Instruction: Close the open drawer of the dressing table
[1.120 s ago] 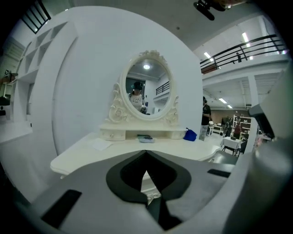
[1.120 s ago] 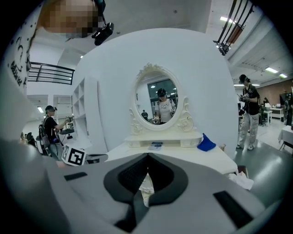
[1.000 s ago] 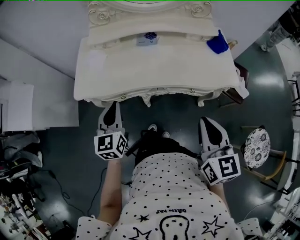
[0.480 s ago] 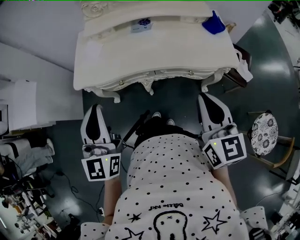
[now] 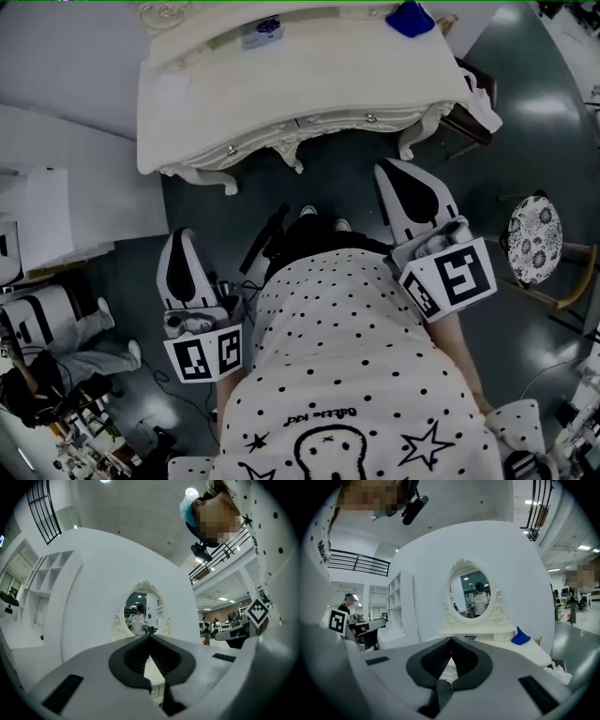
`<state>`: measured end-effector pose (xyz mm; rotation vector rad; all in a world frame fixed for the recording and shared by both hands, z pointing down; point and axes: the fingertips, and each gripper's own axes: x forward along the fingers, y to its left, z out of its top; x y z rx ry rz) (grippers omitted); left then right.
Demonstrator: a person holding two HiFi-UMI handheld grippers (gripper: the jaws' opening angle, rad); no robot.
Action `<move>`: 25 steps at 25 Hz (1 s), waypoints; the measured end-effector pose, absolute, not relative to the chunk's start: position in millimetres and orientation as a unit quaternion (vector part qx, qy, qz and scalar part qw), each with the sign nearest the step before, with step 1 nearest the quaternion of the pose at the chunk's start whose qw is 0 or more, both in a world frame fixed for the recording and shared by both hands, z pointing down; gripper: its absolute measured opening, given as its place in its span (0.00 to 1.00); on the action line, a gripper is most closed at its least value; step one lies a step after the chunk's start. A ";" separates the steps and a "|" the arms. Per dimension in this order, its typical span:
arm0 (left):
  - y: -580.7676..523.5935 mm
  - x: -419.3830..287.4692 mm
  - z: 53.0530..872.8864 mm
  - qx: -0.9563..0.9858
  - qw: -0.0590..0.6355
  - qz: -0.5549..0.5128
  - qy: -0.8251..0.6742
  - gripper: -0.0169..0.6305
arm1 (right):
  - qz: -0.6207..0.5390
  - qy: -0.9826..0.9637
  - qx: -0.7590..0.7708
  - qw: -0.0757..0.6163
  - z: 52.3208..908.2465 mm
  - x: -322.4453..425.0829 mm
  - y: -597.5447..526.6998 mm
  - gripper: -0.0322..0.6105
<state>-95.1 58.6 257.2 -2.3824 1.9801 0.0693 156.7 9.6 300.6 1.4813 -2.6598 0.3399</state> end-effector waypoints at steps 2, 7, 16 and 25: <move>60.6 -96.2 258.9 -0.767 0.017 0.024 0.641 0.04 | 0.111 -0.869 0.480 0.039 300.3 154.5 11.5 0.06; 66.8 -103.1 258.2 -0.761 0.017 0.029 0.647 0.04 | 0.112 -0.877 0.465 0.040 300.2 142.1 15.9 0.06; 68.2 -114.6 255.6 -0.755 0.018 0.034 0.654 0.04 | 0.115 -0.883 0.451 0.056 304.1 127.4 19.1 0.06; 58.7 -110.3 258.0 -0.757 0.014 0.033 0.652 0.04 | 0.120 -0.880 0.454 0.065 309.6 134.3 15.9 0.06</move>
